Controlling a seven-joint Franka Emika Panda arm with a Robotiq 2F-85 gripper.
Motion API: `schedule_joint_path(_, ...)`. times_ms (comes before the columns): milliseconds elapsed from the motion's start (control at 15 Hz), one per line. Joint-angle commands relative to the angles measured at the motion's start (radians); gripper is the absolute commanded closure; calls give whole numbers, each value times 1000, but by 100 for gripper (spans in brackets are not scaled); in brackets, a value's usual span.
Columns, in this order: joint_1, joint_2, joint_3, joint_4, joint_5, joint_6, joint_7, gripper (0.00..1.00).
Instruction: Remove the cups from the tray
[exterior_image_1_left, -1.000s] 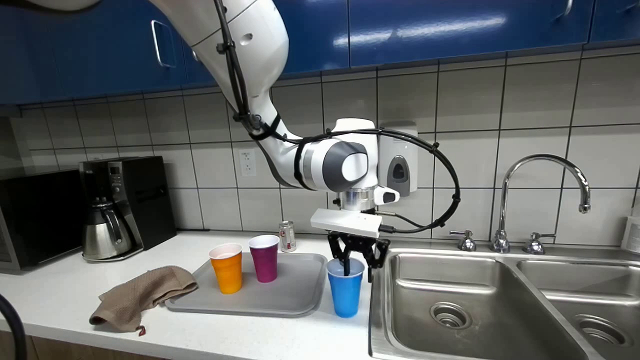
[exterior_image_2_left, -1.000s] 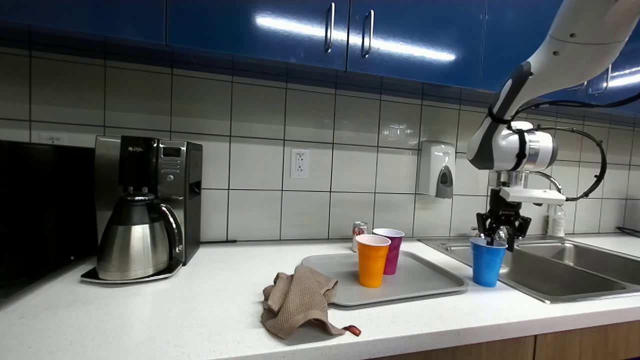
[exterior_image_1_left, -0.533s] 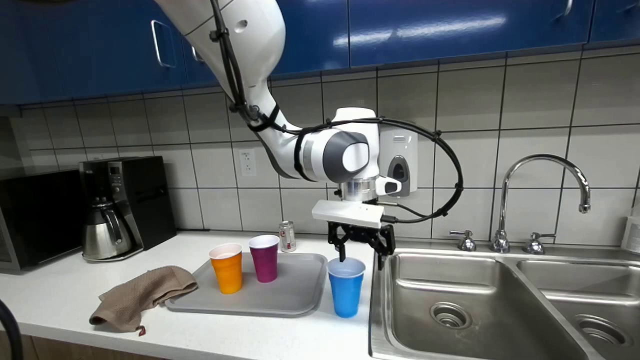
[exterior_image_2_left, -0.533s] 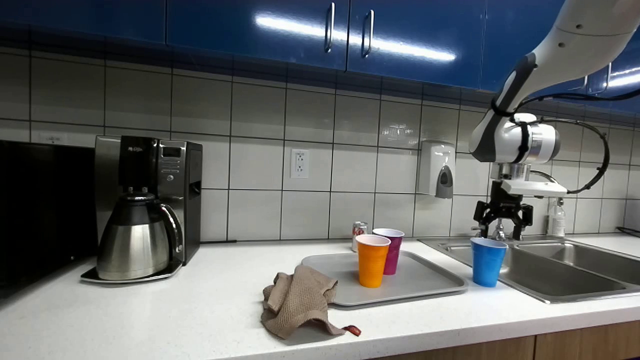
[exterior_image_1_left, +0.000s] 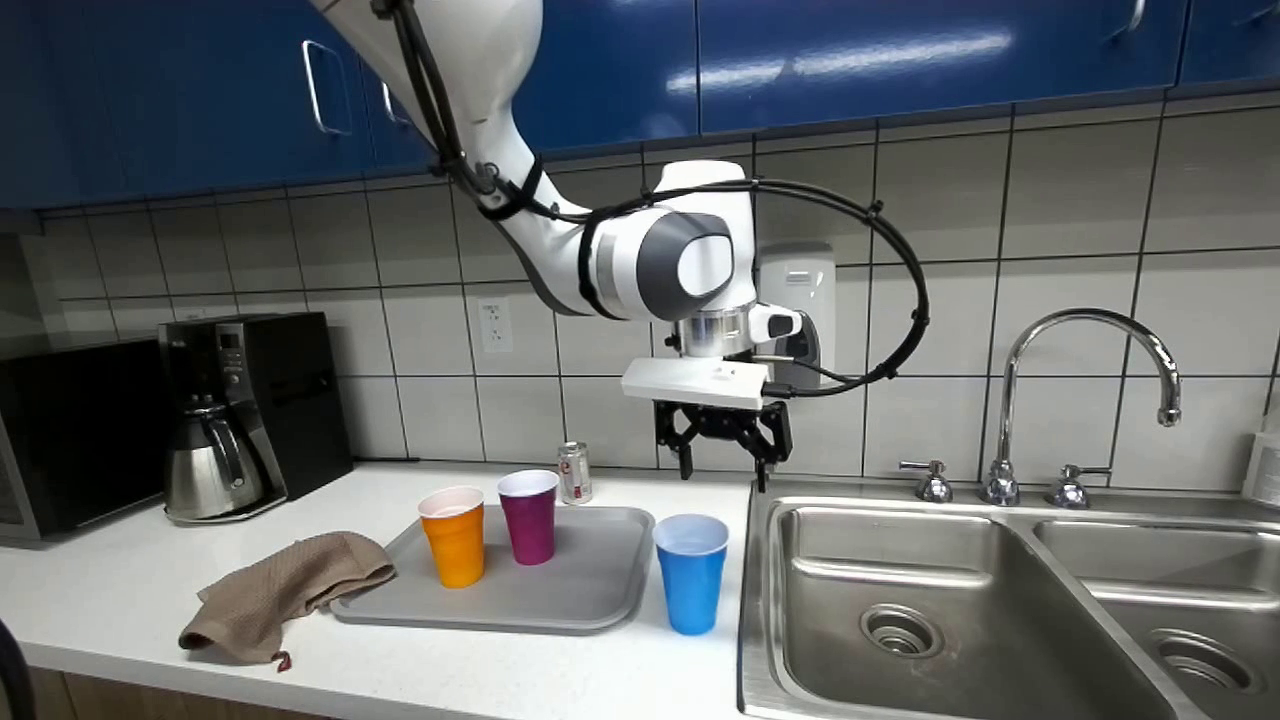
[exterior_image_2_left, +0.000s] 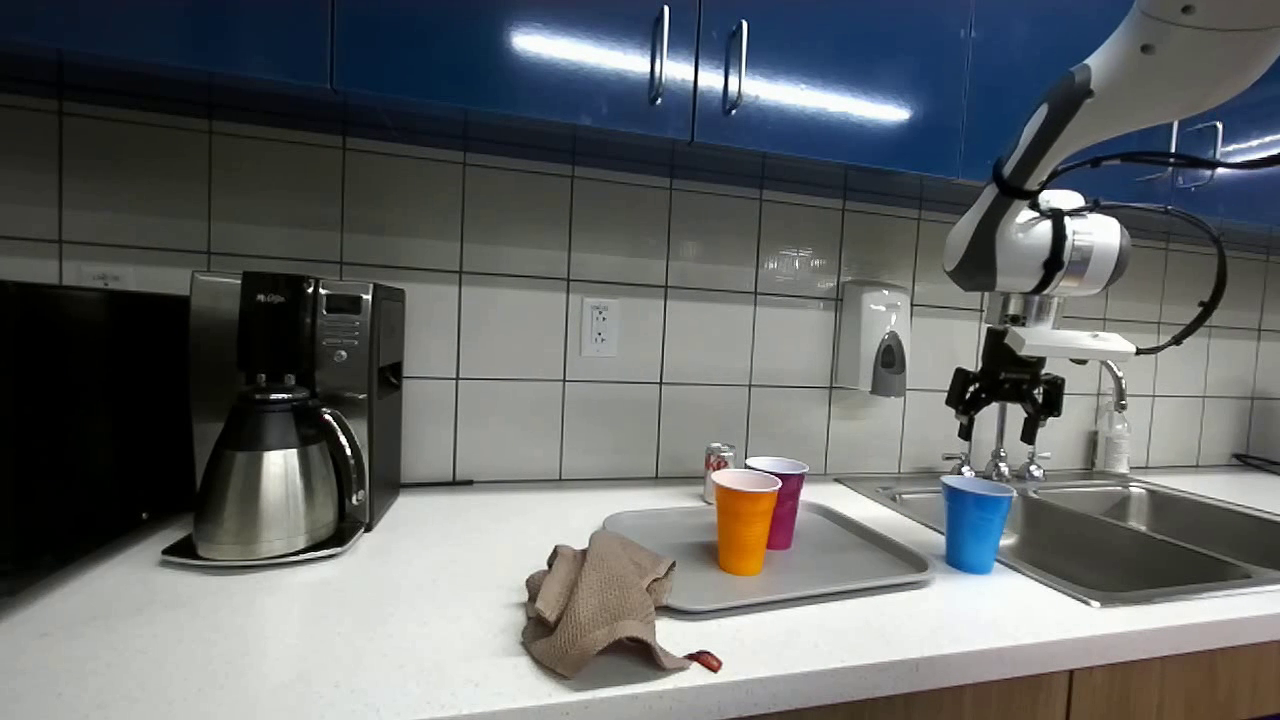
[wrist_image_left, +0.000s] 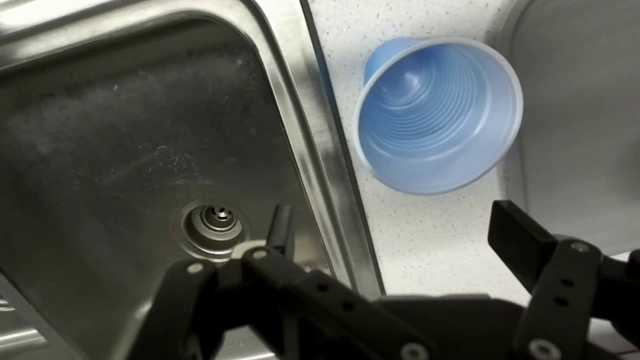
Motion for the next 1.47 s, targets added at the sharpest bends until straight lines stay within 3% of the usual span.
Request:
schedule_joint_path(0,12,-46,8,-14,45,-1,-51,0)
schedule_joint_path(800,98,-62,63,-8,149,-3,-139,0)
schedule_joint_path(1400,175,-33,122,7,133,17,-89,0)
